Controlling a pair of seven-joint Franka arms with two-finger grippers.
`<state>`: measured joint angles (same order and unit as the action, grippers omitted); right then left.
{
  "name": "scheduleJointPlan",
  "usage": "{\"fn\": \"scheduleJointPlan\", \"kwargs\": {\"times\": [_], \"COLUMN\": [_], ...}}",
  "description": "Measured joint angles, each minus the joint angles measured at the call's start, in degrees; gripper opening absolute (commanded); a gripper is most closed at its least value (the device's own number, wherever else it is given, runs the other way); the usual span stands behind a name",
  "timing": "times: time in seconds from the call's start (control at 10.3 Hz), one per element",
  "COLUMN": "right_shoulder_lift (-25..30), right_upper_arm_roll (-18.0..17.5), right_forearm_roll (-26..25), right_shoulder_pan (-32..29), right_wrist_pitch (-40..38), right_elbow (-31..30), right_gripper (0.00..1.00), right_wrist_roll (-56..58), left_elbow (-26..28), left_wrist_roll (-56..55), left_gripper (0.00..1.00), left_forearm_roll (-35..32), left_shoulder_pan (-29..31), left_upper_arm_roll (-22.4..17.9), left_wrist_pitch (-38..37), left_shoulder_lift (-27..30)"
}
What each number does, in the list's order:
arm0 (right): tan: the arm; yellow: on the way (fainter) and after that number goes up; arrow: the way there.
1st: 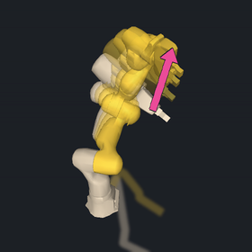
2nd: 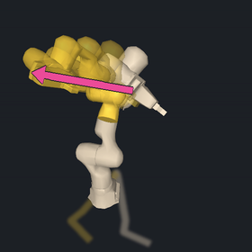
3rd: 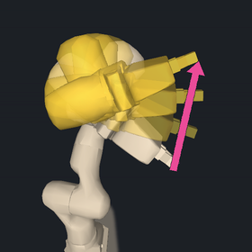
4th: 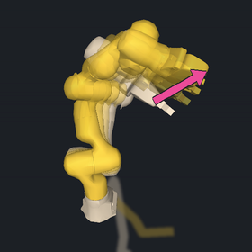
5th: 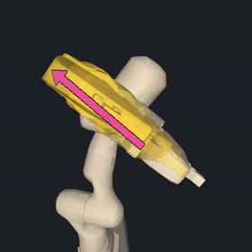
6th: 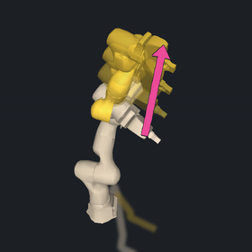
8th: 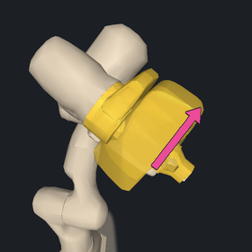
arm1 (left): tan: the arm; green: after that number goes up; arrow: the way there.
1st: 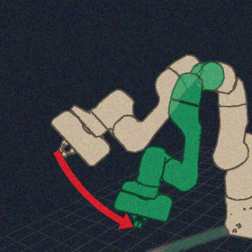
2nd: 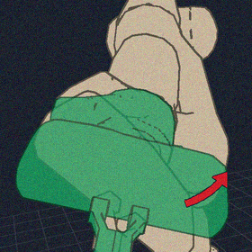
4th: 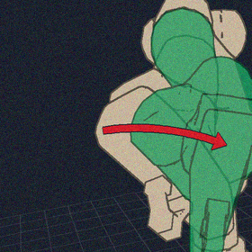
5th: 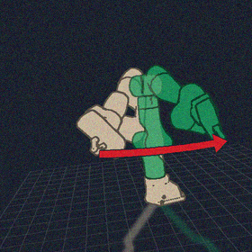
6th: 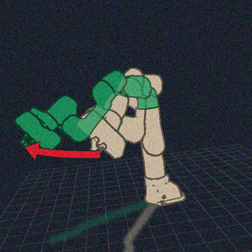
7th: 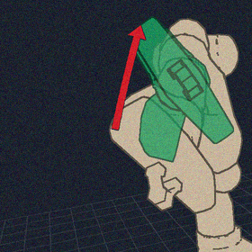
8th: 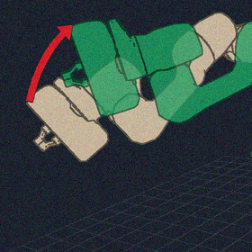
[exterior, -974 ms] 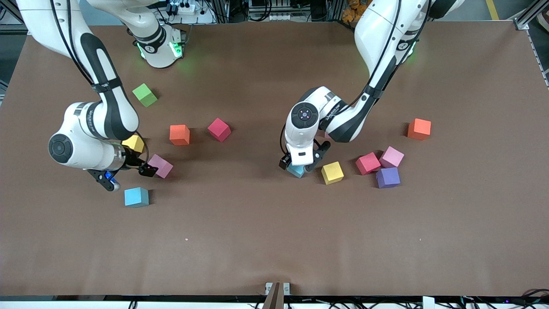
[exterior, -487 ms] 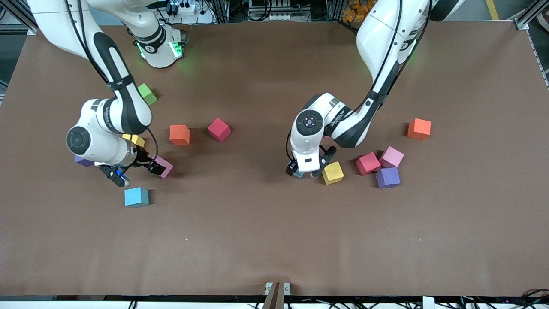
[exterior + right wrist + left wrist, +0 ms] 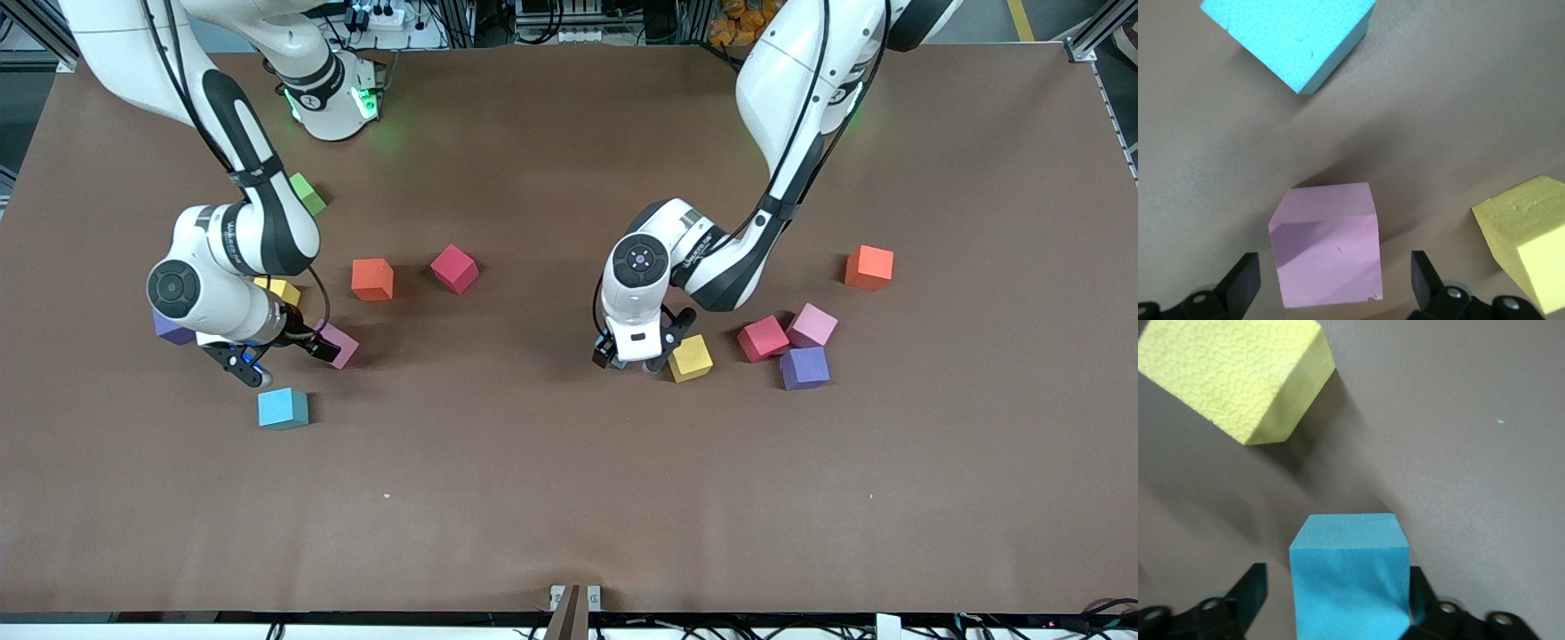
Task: Form number 2 with 11 blocks
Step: 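Grasp and lift the cyan block with the left gripper while right grasps pink, then carry the cyan block to the open table area and release it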
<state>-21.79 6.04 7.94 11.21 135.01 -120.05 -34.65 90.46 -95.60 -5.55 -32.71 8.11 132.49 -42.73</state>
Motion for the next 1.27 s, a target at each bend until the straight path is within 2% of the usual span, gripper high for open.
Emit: {"fn": "scheduleJointPlan", "kwargs": {"times": [0.1,0.29,0.49,0.68,0.88,1.27], "right_shoulder_lift": [-0.2,-0.5,-1.6,-2.3,-2.8,-3.4], "right_upper_arm_roll": [0.0,-0.1,-0.1,-0.2,-0.2,-0.3], "right_forearm_roll": [0.0,-0.1,-0.1,-0.1,-0.1,-0.1], "right_shoulder_pan": [0.0,0.0,0.0,0.0,0.1,0.8], "right_wrist_pitch": [0.3,1.4,3.6,4.2,4.4,5.2], "right_elbow": [-0.2,-0.5,-1.1,-1.4,-1.6,-2.1], "right_gripper": [1.0,1.0,1.0,1.0,1.0,1.0], "right_wrist_roll": [0.1,0.2,0.2,0.2,0.3,0.3], "left_elbow": [-0.1,-1.0,-0.7,3.4,10.5,17.5], "left_wrist_roll": [0.8,2.1,2.5,5.4,8.0,21.5], "left_gripper": [0.0,0.0,0.0,0.0,0.0,0.0], "left_forearm_roll": [-0.2,-0.3,-0.3,-0.3,-0.3,-0.6], "left_shoulder_pan": [0.0,0.1,-0.1,-0.2,-0.3,-0.4], "left_upper_arm_roll": [0.0,0.4,3.2,8.0,13.1,21.6], "left_wrist_pitch": [0.2,0.2,-0.7,-3.1,-3.5,-3.4], "left_shoulder_lift": [-0.3,-0.1,2.3,7.3,12.1,13.5]}}
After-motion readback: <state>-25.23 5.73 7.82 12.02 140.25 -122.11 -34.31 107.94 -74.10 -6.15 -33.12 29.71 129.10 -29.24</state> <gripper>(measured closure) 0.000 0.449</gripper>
